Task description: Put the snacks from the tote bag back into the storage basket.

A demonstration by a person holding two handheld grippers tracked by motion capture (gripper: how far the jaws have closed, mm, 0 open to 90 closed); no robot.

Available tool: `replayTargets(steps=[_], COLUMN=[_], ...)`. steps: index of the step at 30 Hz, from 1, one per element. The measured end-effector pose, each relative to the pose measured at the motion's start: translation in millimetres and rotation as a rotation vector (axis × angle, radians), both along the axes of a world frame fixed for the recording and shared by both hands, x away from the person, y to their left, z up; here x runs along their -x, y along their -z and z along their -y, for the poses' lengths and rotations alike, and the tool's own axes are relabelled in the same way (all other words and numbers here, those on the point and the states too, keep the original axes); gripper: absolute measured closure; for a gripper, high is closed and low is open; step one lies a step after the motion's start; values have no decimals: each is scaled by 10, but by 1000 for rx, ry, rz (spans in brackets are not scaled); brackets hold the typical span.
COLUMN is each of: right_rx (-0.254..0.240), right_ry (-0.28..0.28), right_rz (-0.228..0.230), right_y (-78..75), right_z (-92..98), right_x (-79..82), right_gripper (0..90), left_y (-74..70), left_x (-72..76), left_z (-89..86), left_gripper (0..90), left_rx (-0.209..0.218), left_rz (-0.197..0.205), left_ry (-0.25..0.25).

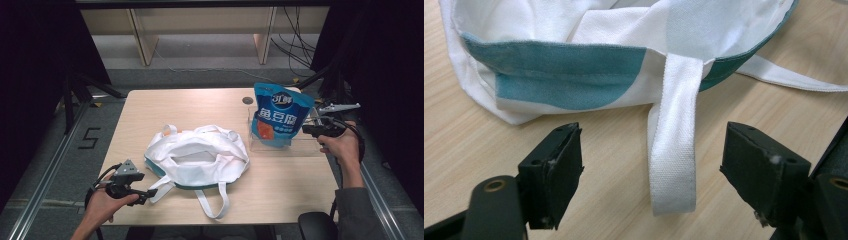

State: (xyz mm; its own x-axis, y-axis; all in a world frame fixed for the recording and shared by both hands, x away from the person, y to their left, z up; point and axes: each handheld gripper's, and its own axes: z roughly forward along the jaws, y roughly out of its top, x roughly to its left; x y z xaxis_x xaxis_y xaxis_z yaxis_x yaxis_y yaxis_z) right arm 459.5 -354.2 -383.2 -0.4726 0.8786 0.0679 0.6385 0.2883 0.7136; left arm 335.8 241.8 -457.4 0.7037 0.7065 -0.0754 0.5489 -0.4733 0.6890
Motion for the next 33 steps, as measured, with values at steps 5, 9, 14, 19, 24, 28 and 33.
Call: replayTargets(steps=[5, 9, 14, 19, 24, 28, 33], right_rx=[14, 33, 52, 40, 51, 42, 42], right_ry=[-11, -45, -22, -12, -10, -15, 5], right_rz=[35, 53, 59, 33, 73, 94, 84], right_y=[22, 40, 60, 51, 81, 86, 96], right_z=[-35, -60, -68, -81, -62, -9, 28], right_x=[-43, -96, -131, -174, -242, -290, -350], right_gripper=[900, 900, 900, 900, 900, 900, 900], left_y=[4, 8, 5, 4, -1, -5, -6], left_x=[-5, 2, -1, -6, -1, -4, -5], left_z=[0, 15, 4, 2, 1, -1, 0], left_gripper=[235, 235, 235, 235, 235, 235, 235], left_rx=[-2, 2, 2, -1, -2, -3, -5], left_rz=[0, -13, -6, -3, 0, 2, 3], left_ry=[1, -5, -3, 2, 3, 3, -2])
